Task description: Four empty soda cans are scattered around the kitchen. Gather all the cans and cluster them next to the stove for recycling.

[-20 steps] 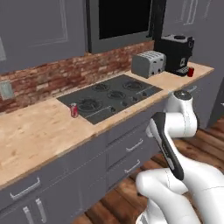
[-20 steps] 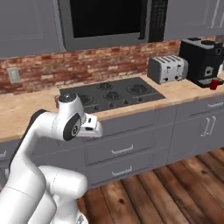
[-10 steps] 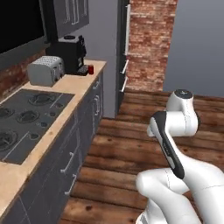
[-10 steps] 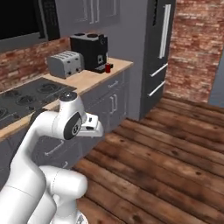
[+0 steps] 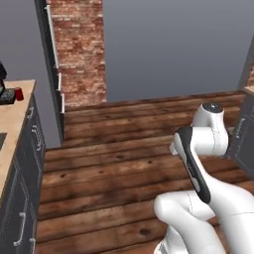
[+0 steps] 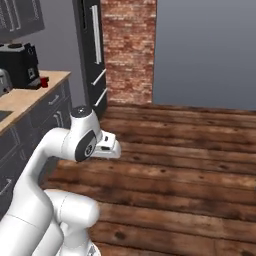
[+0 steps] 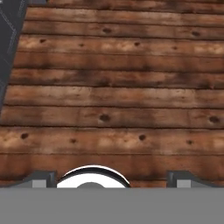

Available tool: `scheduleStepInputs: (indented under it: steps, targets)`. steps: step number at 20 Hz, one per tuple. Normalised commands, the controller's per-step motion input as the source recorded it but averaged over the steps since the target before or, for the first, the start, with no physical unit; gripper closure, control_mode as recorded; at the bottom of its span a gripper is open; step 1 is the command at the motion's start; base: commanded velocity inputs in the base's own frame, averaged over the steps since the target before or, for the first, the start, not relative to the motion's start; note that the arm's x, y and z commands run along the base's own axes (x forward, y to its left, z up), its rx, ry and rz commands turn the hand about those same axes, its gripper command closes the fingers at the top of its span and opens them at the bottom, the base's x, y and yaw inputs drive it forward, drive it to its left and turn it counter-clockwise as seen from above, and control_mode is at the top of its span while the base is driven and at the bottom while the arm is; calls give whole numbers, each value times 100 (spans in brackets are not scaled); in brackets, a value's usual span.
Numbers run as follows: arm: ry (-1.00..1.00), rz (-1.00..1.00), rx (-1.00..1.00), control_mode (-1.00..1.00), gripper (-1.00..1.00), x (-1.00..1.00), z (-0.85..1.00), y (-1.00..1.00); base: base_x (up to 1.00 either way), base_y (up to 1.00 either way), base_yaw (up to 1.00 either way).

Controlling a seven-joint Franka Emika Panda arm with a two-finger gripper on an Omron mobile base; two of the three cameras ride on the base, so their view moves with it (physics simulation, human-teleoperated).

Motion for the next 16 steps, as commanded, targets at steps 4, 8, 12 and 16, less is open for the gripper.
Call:
scheduleStepInputs:
  steps: [4,8,12,16]
  targets:
    - [0,0,0,100,-100,0,0,0,70,1,-32]
    - [0,0,0,100,-100,0,0,0,81,3,-20]
    - [0,0,0,100,-100,0,0,0,96,6,-8]
    - [0,0,0,100,-100,0,0,0,100,15,0]
